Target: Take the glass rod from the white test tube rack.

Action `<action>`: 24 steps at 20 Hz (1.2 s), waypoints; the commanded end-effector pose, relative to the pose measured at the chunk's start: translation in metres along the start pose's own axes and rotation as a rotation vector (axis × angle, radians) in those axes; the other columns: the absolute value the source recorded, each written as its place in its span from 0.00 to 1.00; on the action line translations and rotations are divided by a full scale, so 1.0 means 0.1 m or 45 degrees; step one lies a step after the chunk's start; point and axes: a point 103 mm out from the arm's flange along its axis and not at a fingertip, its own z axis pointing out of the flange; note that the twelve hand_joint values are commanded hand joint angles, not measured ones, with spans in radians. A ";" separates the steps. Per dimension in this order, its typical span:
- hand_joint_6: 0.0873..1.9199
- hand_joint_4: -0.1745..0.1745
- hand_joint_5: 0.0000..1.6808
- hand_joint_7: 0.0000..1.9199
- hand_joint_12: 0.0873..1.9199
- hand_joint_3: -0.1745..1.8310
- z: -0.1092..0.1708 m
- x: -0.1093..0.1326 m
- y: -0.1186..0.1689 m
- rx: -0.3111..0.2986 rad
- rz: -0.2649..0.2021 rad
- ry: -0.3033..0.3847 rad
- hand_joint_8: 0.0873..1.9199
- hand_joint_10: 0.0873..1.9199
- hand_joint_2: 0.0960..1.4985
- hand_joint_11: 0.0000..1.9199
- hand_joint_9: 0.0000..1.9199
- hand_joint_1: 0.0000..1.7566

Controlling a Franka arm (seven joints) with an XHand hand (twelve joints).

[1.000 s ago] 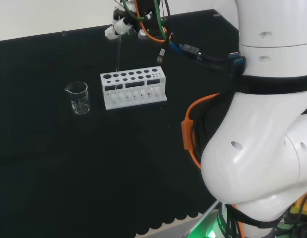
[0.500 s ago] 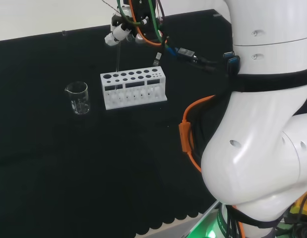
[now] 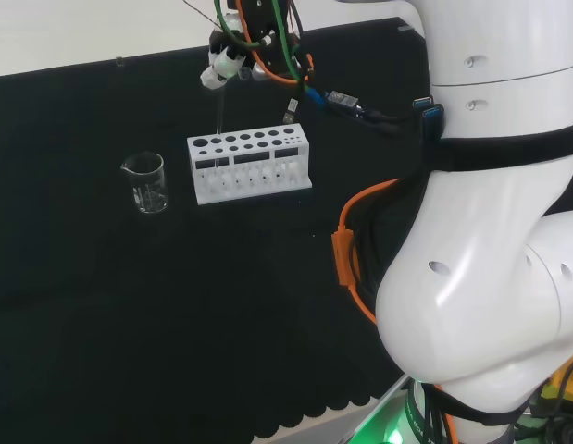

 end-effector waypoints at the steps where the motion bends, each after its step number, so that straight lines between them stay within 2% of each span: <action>1: 0.43 0.00 0.28 0.48 0.58 0.00 -0.01 -0.01 -0.02 0.001 0.009 -0.023 0.36 0.27 0.66 0.54 0.59 0.43; 4: 0.44 0.00 0.29 0.48 0.58 0.00 -0.01 -0.04 -0.03 -0.012 0.007 -0.018 0.36 0.27 0.66 0.55 0.59 0.44; 8: 0.45 0.00 0.35 0.50 0.56 0.00 -0.02 -0.04 -0.03 -0.032 -0.001 -0.053 0.35 0.25 0.67 0.57 0.61 0.48; 11: 0.44 0.00 0.39 0.52 0.54 0.00 -0.04 -0.03 -0.01 -0.018 -0.014 -0.086 0.34 0.23 0.67 0.60 0.64 0.53; 18: 0.43 0.00 0.43 0.55 0.49 0.00 0.01 -0.02 0.02 -0.047 -0.017 -0.063 0.32 0.18 0.68 0.66 0.69 0.56; 24: 0.41 0.00 0.47 0.59 0.44 0.00 0.01 0.02 0.04 -0.067 -0.024 -0.108 0.30 0.14 0.70 0.71 0.73 0.61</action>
